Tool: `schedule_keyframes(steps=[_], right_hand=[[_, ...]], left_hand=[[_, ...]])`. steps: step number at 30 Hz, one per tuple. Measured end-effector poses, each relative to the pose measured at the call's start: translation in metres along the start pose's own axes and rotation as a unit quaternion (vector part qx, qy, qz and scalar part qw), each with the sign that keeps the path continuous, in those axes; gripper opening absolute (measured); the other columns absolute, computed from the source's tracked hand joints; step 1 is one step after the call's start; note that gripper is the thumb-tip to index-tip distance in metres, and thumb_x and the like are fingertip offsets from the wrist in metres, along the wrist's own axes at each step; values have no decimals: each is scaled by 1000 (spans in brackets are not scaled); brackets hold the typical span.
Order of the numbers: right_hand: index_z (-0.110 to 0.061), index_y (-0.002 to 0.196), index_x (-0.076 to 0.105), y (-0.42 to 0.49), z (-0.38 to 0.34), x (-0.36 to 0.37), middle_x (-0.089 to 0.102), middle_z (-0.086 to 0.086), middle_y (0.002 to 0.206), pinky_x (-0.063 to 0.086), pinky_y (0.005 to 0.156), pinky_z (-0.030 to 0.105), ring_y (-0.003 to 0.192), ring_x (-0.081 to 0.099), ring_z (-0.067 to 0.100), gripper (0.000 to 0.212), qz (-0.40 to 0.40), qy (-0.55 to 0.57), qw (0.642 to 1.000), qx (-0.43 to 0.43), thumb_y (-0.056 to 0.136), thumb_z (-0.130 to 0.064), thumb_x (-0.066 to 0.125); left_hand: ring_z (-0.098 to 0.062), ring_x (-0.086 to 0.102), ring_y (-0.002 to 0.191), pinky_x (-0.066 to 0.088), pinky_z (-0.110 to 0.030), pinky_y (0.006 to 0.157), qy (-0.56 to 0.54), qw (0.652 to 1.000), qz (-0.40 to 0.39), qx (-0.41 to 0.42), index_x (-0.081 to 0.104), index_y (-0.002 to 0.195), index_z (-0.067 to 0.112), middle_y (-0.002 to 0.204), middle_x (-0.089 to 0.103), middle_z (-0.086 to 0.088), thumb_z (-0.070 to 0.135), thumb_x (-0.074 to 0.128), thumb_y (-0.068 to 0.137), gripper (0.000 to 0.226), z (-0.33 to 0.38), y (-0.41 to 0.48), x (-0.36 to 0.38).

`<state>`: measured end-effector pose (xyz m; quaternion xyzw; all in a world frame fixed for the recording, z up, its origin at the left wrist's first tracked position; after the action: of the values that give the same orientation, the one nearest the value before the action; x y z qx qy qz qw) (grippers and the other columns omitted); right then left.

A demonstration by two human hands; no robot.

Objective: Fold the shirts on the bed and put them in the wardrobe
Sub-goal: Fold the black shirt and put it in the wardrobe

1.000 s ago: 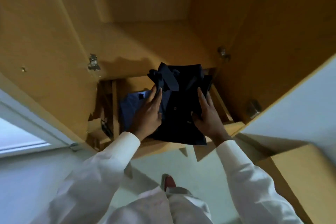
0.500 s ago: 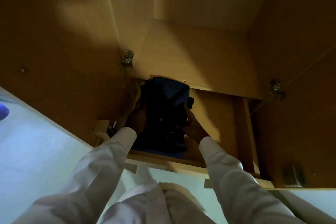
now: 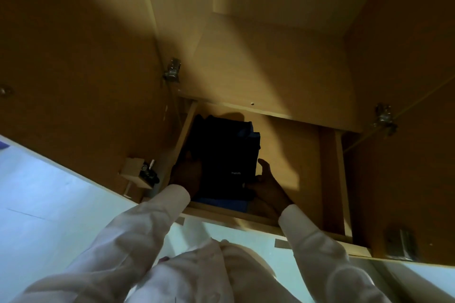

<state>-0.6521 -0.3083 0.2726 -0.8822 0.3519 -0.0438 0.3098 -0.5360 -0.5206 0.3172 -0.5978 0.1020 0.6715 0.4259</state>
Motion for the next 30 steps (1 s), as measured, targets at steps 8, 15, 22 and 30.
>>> schedule_keyframes(steps=[8,15,22,30], right_hand=[[-27,158,-2,-18,13,18,62,11,95,47,68,40,78,59,29,78,-26,-284,957,54,102,-28,53],[-22,159,-8,-9,24,11,59,23,131,47,95,45,113,60,38,74,13,-406,910,83,104,-24,42],[-24,158,11,-40,-4,-8,69,12,102,56,70,42,87,66,32,94,86,-300,950,22,87,-32,71],[-21,129,56,-194,-19,20,67,-10,101,54,71,23,79,68,5,43,339,-141,919,-141,89,-21,72]], left_hand=[[-35,38,140,34,-42,113,66,996,-56,-8,32,151,6,156,32,-18,17,43,103,50,-12,-7,27],[-33,37,139,31,-36,113,126,975,-166,83,30,150,9,154,33,-13,28,27,109,46,-2,-6,43],[-33,55,121,44,-39,101,23,989,-121,80,62,124,7,130,59,-15,21,47,102,29,15,-16,22],[-24,56,123,45,-33,102,-174,926,14,334,62,130,15,134,58,-5,22,61,94,37,70,-108,-30]])
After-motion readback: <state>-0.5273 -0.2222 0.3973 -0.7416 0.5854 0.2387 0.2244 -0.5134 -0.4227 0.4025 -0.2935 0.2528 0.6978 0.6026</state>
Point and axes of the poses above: each hand's wrist, its own y-axis towards the middle knuckle, its own x-axis out of the palm, z = x × y, the point moved 9 cm from there along y, towards the middle knuckle
